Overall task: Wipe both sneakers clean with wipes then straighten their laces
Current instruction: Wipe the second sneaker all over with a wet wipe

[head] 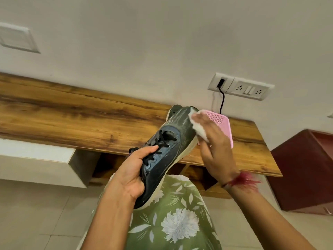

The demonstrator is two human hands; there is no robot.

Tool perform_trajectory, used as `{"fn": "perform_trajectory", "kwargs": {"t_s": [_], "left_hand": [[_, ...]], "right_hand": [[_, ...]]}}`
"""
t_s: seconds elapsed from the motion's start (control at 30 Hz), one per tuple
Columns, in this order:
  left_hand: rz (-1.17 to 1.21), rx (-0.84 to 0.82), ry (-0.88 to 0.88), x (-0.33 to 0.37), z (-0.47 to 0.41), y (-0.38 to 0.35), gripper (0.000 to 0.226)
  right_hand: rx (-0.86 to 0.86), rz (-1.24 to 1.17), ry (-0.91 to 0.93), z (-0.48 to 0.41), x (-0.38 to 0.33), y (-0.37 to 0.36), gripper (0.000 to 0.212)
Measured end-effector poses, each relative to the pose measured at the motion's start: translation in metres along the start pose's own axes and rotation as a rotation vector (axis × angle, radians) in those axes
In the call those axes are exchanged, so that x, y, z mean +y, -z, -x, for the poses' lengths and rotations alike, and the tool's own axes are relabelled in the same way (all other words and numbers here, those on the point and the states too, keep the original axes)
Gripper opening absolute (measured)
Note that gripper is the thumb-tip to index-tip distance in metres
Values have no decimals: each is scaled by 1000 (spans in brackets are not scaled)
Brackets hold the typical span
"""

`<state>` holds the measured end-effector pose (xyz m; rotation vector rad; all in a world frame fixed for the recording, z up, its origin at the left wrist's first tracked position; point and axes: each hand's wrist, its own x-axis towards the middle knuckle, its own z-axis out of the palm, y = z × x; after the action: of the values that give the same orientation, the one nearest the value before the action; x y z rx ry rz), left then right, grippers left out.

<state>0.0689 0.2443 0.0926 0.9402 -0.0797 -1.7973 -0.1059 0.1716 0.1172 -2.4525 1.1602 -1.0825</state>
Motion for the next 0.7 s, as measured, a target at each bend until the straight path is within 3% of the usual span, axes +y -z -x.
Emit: {"fn": "perform_trajectory", "kwargs": {"t_s": [0.1, 0.2, 0.3, 0.43, 0.5, 0.6, 0.7], "left_hand": [[-14, 39, -12, -3, 2, -4, 14], [-60, 85, -37, -4, 2, -2, 14], [-100, 78, -53, -3, 2, -3, 15], [-132, 92, -55, -2, 4, -6, 14], [-136, 114, -69, -1, 6, -2, 12], [-134, 132, -97, 3, 7, 2, 12], [-128, 139, -109, 4, 10, -2, 14]], "right_hand": [[-160, 116, 59, 18, 4, -16, 51], [-260, 168, 145, 26, 7, -12, 52], [-215, 363, 237, 8, 25, 3, 48], [-174, 296, 157, 14, 20, -4, 51], [-238, 238, 173, 30, 11, -11, 54], [-285, 360, 256, 24, 23, -2, 52], [-206, 371, 169, 13, 34, 7, 53]]}}
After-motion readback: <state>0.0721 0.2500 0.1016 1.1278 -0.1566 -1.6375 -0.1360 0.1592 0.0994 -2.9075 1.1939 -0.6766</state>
